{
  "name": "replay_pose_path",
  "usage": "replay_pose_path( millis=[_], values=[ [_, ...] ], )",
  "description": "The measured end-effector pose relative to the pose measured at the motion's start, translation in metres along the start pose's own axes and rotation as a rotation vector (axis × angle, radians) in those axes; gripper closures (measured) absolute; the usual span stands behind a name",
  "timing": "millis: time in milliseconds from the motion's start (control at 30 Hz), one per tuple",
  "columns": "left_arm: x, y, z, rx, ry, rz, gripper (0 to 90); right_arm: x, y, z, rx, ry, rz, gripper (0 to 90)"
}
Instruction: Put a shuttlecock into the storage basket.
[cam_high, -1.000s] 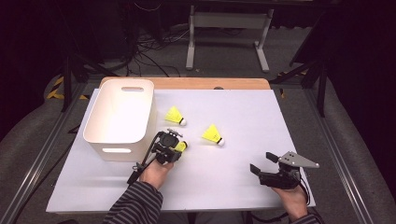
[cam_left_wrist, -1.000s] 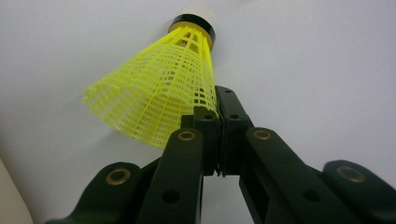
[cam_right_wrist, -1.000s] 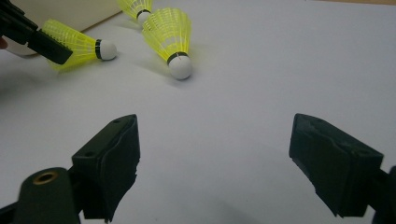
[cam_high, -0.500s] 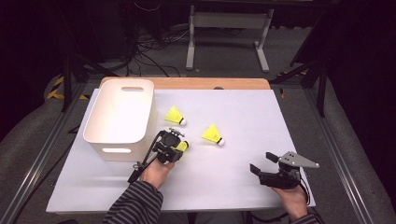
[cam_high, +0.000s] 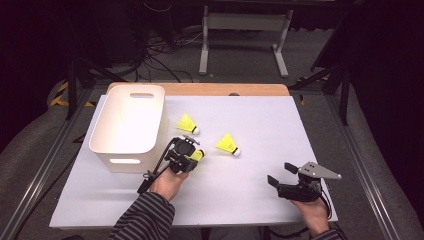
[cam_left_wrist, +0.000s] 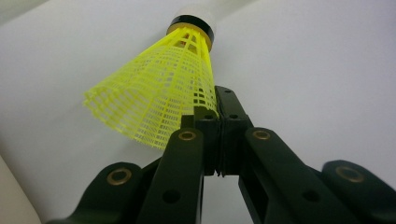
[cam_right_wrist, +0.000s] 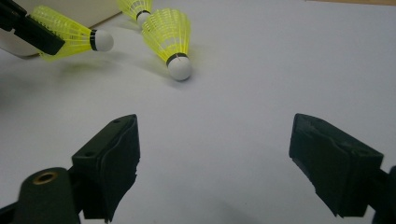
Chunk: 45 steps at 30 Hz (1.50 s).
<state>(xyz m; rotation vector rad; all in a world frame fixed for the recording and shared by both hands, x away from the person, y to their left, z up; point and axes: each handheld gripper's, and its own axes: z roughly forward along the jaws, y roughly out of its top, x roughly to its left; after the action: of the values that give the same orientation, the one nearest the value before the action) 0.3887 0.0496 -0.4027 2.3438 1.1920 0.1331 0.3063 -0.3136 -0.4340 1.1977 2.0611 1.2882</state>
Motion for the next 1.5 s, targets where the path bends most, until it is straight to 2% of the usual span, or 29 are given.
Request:
replay_pose_path(
  millis=[200,733,1500],
  values=[
    [-0.004,0.004,-0.006,-0.007,-0.010,0.018,89.0,0.000,0.000,0.000,-0.006,0.004,-0.001,16.7],
    [-0.007,0.007,-0.018,-0.024,-0.028,0.026,89.0,0.000,0.000,-0.003,-0.032,0.009,0.004,16.4],
    [-0.012,0.013,-0.032,-0.029,-0.016,0.061,89.0,0.001,0.000,-0.002,-0.034,0.013,-0.002,16.2]
  ],
)
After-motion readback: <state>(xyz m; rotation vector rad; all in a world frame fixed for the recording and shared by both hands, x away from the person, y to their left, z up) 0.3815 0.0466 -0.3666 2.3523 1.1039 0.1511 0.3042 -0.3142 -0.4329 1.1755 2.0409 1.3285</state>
